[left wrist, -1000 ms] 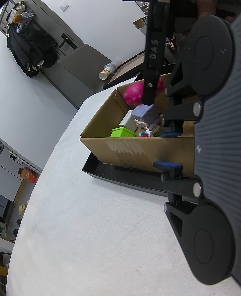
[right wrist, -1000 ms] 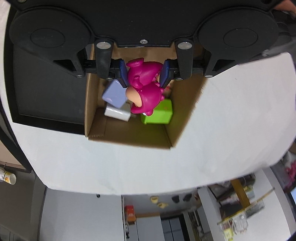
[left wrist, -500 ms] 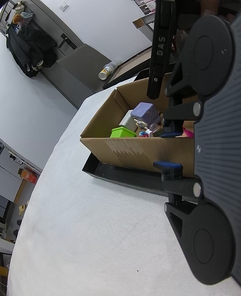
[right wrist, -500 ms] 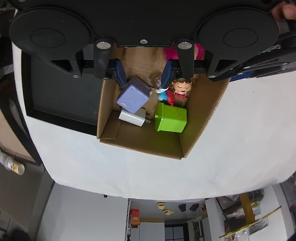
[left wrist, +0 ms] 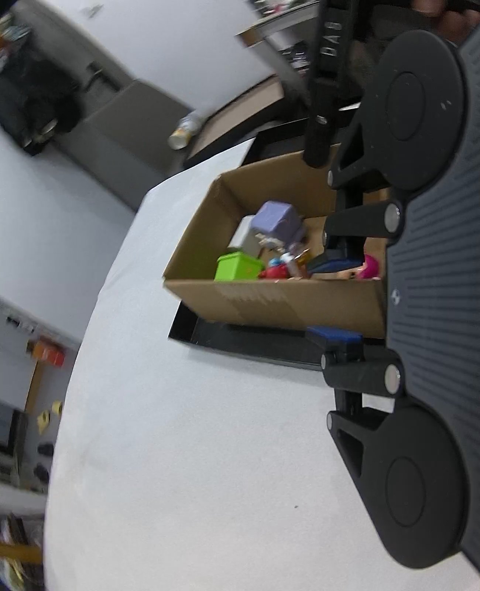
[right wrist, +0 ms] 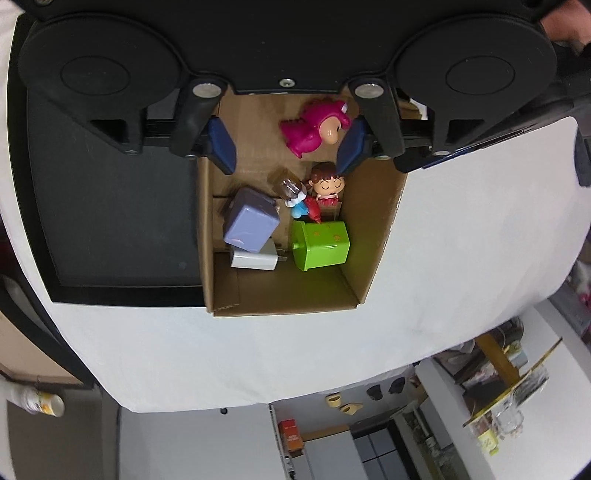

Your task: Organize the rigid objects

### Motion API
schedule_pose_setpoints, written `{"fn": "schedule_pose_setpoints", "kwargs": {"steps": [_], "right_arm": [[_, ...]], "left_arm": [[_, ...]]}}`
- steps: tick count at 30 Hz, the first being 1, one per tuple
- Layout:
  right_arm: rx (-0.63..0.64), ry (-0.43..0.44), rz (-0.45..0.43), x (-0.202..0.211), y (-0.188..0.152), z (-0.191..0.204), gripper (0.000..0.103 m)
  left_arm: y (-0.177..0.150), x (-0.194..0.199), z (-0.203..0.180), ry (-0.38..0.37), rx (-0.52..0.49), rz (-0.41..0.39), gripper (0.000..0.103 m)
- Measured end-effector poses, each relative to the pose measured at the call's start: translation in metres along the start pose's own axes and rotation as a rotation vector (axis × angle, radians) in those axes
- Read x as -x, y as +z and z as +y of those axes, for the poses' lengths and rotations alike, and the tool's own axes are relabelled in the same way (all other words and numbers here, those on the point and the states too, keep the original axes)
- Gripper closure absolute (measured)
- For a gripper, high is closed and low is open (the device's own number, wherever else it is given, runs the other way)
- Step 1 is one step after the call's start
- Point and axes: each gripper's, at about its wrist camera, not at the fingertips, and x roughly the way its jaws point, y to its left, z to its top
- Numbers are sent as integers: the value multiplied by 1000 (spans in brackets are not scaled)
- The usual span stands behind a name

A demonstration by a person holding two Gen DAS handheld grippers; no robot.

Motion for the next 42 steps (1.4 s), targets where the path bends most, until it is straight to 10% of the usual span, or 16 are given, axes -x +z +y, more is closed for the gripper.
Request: {"fn": "schedule_pose_setpoints", "kwargs": {"steps": [14, 42], "right_arm": [[-109, -5, -91, 62, -12, -31, 0], [-112, -59, -144, 169, -50, -33, 0]], "left_arm": [[3, 47, -42, 36, -170, 62, 30], [-12, 145, -116, 107, -252, -39, 5]]}}
